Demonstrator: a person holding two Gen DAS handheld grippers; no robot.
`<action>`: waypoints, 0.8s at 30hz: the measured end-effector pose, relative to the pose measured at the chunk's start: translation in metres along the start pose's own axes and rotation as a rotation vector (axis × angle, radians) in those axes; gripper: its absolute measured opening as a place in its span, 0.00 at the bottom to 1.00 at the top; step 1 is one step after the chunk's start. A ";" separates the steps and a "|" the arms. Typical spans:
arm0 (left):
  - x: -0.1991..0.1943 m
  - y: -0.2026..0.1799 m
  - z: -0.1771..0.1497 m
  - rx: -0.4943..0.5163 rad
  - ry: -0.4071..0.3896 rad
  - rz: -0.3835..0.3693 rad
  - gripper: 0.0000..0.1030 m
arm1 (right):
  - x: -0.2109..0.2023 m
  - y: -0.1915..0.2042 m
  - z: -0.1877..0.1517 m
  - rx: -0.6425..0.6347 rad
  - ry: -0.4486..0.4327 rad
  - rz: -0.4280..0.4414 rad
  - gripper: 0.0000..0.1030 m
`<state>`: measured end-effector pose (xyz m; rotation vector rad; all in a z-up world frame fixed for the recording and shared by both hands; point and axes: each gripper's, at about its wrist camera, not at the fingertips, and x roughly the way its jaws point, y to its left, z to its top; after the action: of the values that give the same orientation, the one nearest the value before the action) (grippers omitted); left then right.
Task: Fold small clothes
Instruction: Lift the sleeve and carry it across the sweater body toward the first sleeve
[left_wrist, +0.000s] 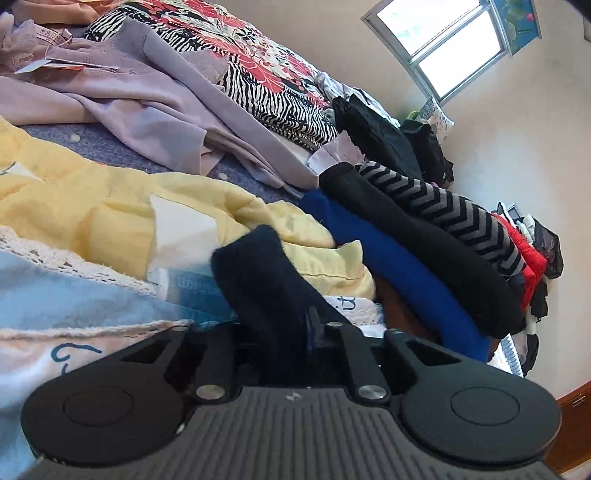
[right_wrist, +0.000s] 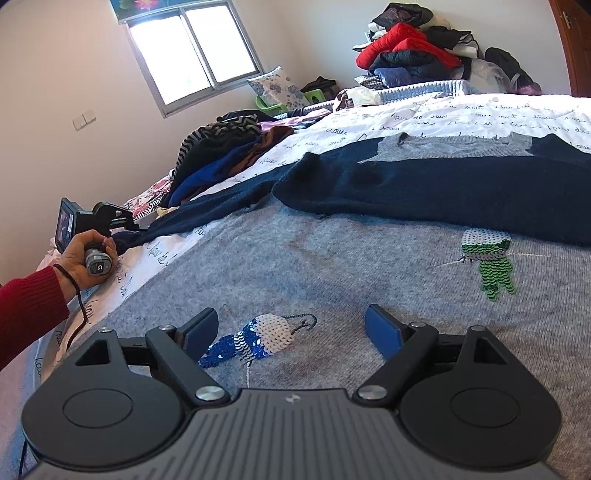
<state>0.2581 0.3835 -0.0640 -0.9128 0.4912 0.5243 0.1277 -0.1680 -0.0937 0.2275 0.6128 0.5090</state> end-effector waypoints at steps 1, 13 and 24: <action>-0.002 0.001 0.001 0.005 -0.005 -0.004 0.11 | 0.000 0.000 0.000 -0.002 0.001 -0.001 0.85; -0.073 -0.087 -0.031 0.363 -0.159 -0.101 0.09 | -0.010 -0.003 0.008 0.038 -0.020 -0.036 0.85; -0.126 -0.200 -0.128 0.688 -0.203 -0.362 0.09 | -0.055 -0.043 0.028 0.040 -0.102 -0.371 0.85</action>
<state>0.2615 0.1485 0.0669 -0.2683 0.2771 0.0915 0.1224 -0.2348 -0.0591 0.1708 0.5495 0.1270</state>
